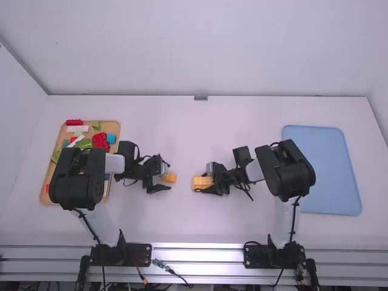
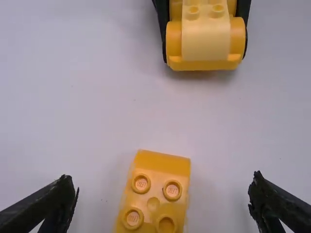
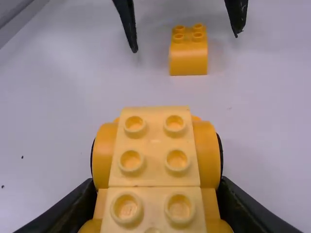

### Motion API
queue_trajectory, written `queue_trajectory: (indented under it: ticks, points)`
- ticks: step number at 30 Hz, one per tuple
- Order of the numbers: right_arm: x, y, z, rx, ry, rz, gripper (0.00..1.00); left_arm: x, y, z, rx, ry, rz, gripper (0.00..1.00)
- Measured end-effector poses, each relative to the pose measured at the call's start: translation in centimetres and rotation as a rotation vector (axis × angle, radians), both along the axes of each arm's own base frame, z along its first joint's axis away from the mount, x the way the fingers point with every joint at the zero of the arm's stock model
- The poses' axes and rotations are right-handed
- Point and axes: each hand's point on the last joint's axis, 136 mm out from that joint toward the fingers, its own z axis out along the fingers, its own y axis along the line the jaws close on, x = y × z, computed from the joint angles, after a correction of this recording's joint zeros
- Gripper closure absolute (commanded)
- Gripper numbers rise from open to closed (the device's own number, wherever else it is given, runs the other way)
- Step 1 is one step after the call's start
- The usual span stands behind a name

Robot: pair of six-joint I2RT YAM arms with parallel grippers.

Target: Assemble lego blocks to make yellow taxi

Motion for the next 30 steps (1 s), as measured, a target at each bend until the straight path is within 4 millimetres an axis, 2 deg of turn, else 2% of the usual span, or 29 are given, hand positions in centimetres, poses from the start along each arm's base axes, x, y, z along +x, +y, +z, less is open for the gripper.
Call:
queue_trajectory:
  ticks: [5,6,7,8,15,19,25,30]
  points:
    - [0.35,-0.06,-0.22,-0.013,-0.034,-0.001,0.37,0.38,0.02,-0.24,0.001,-0.045,0.011,0.16]
    - [0.41,-0.07,-0.25,-0.015,-0.034,-0.004,0.36,0.38,0.01,-0.26,0.0,-0.045,0.013,0.16]
    - [0.47,-0.08,-0.28,-0.017,-0.036,-0.006,0.23,0.29,0.01,-0.35,-0.002,-0.042,0.019,0.16]
    - [0.52,-0.07,-0.26,-0.017,-0.039,-0.006,0.01,0.18,0.01,-0.42,-0.003,-0.037,0.022,0.17]
    - [0.61,-0.04,-0.22,-0.015,-0.044,-0.007,0.01,0.08,-0.01,-0.48,-0.007,-0.023,0.031,0.2]
    - [0.62,-0.03,-0.2,-0.015,-0.036,-0.011,0.01,0.09,0.01,-0.48,-0.006,-0.02,0.033,0.35]
    - [0.63,-0.02,-0.19,-0.015,-0.033,-0.012,0.01,0.08,-0.01,-0.48,-0.007,-0.019,0.034,0.4]
    - [0.74,-0.2,-0.16,-0.013,-0.028,-0.019,0.01,0.08,0.23,-0.8,0.014,-0.013,0.04,0.37]
